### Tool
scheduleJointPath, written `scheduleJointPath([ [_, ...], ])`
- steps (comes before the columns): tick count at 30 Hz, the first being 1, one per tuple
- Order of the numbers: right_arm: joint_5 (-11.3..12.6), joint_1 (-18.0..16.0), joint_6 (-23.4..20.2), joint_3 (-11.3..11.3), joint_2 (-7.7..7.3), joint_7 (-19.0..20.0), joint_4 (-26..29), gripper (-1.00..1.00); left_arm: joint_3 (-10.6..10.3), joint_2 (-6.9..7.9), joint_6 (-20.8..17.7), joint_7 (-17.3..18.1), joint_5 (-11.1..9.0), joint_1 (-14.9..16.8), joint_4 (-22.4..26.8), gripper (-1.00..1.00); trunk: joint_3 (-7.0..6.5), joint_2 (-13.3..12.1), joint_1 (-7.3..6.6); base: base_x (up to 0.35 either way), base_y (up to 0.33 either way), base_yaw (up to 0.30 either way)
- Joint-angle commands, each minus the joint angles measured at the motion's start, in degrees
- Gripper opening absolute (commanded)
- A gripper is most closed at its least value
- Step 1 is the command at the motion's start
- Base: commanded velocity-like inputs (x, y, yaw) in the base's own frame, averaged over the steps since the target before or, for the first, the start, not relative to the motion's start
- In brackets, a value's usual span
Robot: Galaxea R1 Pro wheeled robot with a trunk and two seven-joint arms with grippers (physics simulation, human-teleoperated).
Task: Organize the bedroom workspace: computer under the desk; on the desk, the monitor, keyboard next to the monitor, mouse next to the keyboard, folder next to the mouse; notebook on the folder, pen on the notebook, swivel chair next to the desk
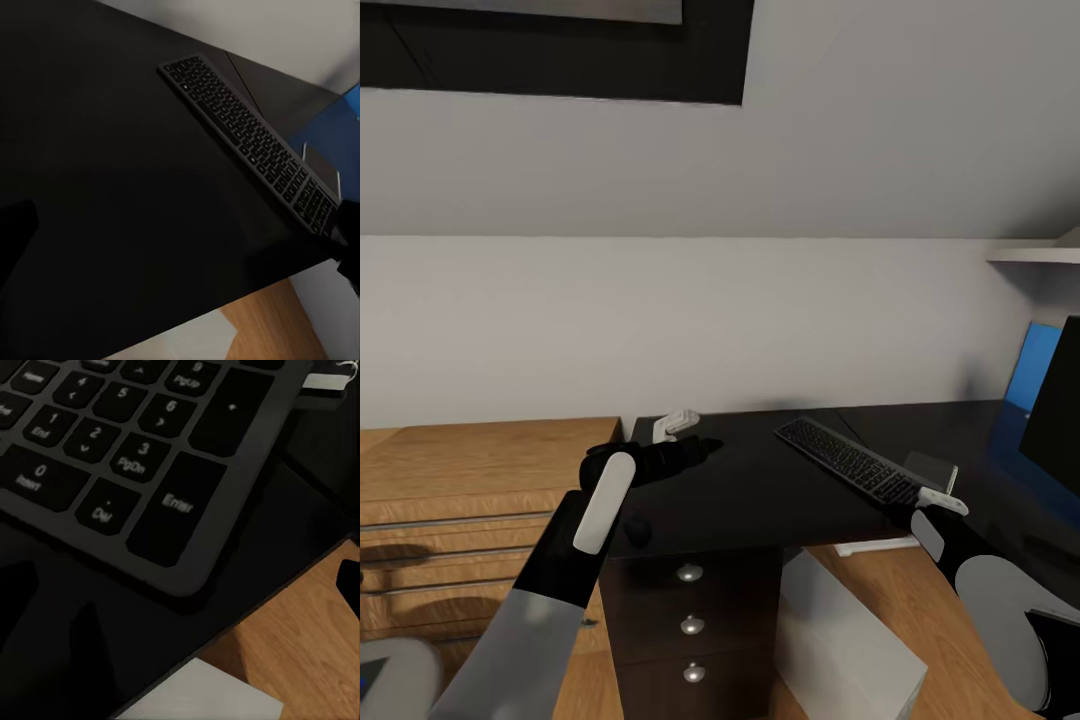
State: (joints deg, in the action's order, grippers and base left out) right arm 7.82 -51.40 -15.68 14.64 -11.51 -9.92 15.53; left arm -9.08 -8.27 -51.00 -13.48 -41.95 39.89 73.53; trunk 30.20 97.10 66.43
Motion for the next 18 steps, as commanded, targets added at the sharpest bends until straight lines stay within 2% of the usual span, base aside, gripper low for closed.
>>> scheduleJointPath([
  [1, 0.6, 0.0, -0.2, -0.1, -0.01, -0.3, 0.1, 1.00, 0.0, 0.00, -0.1, -0.6, -0.6, 0.0, 0.0, 1.00, -0.12, -0.4, -0.23, 0.000, 0.000, 0.000],
  [18, 0.7, 0.0, -0.2, 0.1, -0.01, -0.2, 2.5, 1.00, 0.2, 0.01, -0.1, -0.7, -0.5, 0.0, 0.0, 1.00, -3.17, -7.2, -3.96, 0.000, 0.000, 0.000],
])
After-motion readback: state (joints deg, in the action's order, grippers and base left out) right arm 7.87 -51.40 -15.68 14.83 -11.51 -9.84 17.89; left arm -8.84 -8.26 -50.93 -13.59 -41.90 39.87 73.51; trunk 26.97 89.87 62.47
